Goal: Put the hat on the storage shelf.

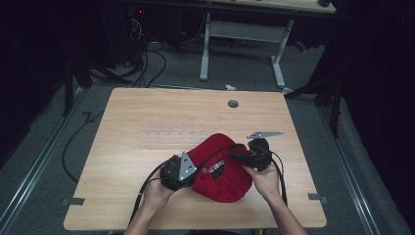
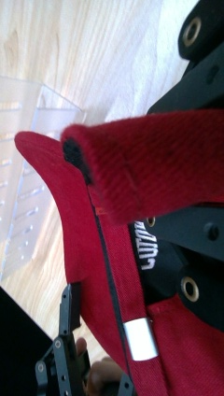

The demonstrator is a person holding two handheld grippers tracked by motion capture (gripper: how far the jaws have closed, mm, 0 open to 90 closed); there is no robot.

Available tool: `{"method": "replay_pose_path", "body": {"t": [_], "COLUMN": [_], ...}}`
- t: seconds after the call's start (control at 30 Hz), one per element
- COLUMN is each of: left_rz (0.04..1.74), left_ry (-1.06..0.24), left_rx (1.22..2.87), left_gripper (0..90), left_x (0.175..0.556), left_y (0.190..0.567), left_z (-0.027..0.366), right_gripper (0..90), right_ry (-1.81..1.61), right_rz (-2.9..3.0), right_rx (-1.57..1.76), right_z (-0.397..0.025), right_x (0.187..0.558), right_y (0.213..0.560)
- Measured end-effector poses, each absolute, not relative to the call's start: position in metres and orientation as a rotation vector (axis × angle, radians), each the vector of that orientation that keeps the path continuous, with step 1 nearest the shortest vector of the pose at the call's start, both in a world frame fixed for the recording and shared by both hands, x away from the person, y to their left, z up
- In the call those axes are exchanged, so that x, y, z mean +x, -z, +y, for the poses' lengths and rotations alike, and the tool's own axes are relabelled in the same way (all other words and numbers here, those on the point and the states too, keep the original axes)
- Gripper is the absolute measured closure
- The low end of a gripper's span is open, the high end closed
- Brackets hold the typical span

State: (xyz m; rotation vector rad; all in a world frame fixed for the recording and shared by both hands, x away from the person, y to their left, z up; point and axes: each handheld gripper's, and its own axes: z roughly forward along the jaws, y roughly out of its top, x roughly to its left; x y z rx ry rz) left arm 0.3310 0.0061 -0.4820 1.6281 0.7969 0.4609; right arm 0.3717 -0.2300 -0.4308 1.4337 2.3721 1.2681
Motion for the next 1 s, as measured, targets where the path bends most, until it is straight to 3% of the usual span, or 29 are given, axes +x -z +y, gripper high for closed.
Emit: {"method": "replay_pose_path", "body": {"t": [0.23, 0.4, 0.83, 1.0], "left_rz": [0.808, 0.763, 0.696, 0.773], "left_ry": [-0.286, -0.291, -0.3, -0.276], "left_rx": [1.601, 1.64, 1.75, 1.666], "left_gripper": [66.2, 72.7, 84.7, 85.3], "left_x": [0.321, 0.309, 0.297, 0.302], "left_y": [0.472, 0.467, 0.46, 0.454], "left_z": [0.024, 0.029, 0.026, 0.041], "right_gripper": [80.8, 74.0, 51.8, 46.3], "right_ry": [-1.347, -1.424, -1.619, -1.648], "right_rz": [2.431, 2.471, 2.276, 2.154], "right_rx": [1.404, 1.372, 1.407, 1.363], "right_z": [-0.233, -0.231, -0.254, -0.267], "right_x": [0.364, 0.361, 0.371, 0.37], "right_y": [0.43, 0.427, 0.41, 0.387]}}
